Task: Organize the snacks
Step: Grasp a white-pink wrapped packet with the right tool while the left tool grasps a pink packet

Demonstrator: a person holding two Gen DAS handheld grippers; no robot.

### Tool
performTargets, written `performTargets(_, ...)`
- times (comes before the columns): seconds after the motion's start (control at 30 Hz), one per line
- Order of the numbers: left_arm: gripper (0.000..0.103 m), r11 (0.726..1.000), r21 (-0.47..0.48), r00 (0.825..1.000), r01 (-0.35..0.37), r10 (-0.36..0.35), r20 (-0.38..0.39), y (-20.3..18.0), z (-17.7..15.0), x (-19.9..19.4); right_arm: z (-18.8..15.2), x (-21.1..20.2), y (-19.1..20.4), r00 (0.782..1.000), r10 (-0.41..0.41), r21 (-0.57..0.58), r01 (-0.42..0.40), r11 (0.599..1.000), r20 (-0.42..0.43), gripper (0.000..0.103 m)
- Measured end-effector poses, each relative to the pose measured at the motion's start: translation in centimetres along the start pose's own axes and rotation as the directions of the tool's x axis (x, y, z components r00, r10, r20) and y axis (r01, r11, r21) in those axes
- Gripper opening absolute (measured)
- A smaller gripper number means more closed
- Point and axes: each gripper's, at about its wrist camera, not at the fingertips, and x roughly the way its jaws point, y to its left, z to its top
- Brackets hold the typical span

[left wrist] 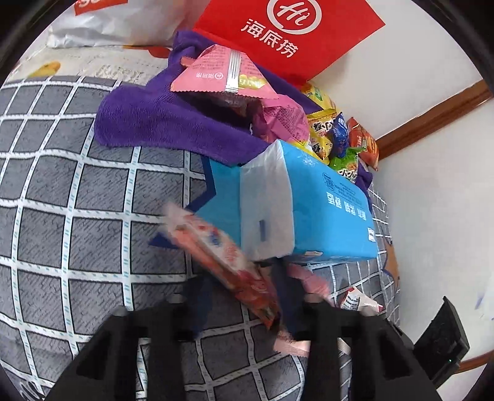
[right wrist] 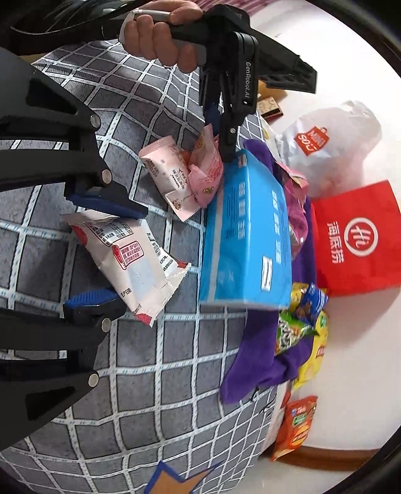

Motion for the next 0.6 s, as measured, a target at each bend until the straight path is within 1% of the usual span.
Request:
performTargets(0.07,0.022,1.000,-0.014,1.000,0.013,-0.013,0.014,0.2,-0.1,-0.4,0.0,-0.3,-0.3,1.000,0.009,0.022,-0.009,1.000,0.010,0.040)
performTargets(0.17,0.019,0.999,-0.024,0.999,0.024,-0.023,0.032,0.5,-0.4,-1.5,0.0,-1.0,-0.4,1.000,0.008,0.034,-0.009,0.999,0.030,0.038)
performTargets(0.27,0.019,1.000,-0.016,0.998,0.021,-0.021,0.052,0.5,-0.9,-2.9,0.0,-1.5,-0.4,0.999,0.008,0.041,-0.009,0.999,0.037,0.033)
performTargets(0.4,0.019,0.999,0.020,0.998,0.033,-0.034,0.046,0.3,-2.1,-4.9,-0.2,-2.3,-0.3,0.999,0.006,0.049,-0.008,0.999,0.039,0.030)
performTargets(0.47,0.019,0.999,0.035,0.998,0.025,-0.027,0.051,0.3,-2.6,-5.8,-0.3,-2.6,-0.3,0.999,0.005,0.049,-0.007,0.999,0.038,0.028)
performTargets(0.5,0.018,0.999,0.034,0.998,0.021,-0.022,0.054,0.4,-2.9,-6.2,-0.3,-2.7,-0.2,0.999,0.005,0.050,-0.007,0.999,0.038,0.028)
performTargets(0.6,0.017,0.999,0.015,0.997,0.037,-0.038,0.065,1.0,-3.2,-7.3,-0.3,-3.0,-0.1,0.999,0.002,0.053,-0.004,0.999,0.035,0.027)
